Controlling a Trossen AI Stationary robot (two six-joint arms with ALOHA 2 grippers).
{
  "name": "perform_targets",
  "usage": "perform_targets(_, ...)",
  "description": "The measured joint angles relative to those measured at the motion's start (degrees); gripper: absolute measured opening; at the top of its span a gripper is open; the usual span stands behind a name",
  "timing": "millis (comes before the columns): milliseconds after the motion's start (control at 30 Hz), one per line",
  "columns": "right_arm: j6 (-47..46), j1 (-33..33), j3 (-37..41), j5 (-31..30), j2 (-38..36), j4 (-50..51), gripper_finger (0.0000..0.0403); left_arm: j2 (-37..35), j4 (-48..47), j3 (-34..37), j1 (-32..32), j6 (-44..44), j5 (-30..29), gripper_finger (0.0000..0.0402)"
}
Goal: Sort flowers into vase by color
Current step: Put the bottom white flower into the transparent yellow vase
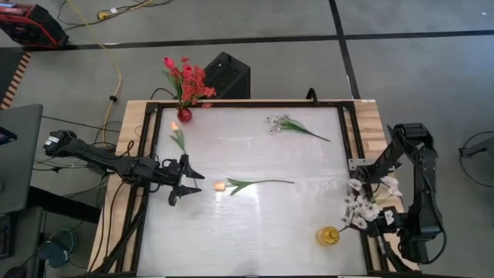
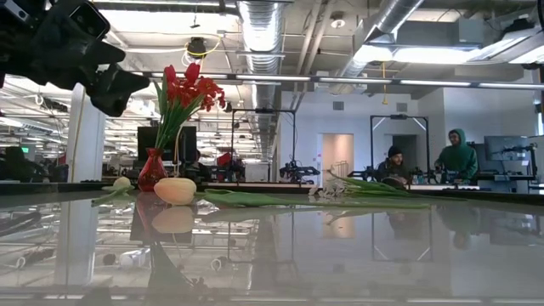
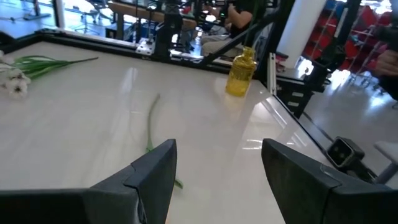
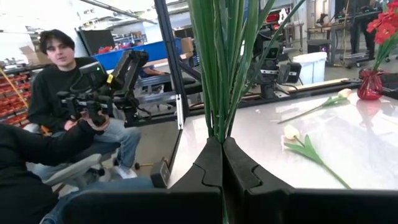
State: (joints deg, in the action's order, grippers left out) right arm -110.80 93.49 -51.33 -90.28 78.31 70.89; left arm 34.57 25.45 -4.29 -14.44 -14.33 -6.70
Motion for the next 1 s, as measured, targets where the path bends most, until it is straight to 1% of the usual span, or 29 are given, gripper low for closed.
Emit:
perform_targets(233, 0.2, -2.2, 0.0, 0.1, -1.8, 1.7, 0.002, 0.0, 0.1, 0.0, 0.0, -1.1, -3.0, 0.0224)
perform_targets(633, 0.7, -4.0, 0.0, 0.1, -6.2, 0.9, 0.002, 0.0, 0.1, 0.0, 0.0, -5.1, -3.2, 0.0224)
perform_targets(833, 6.0, -4.4, -2.5, 0.3, -6.4, -1.5, 0.002, 0.0, -0.2, 0.0, 0.0, -5.4, -3.2, 0.0224)
perform_targets(1000, 13.3, -4.9, -2.9, 0.3, -6.3, -9.7, 0.002, 0.0, -0.3, 0.0, 0.0, -5.6, -3.2, 0.0224)
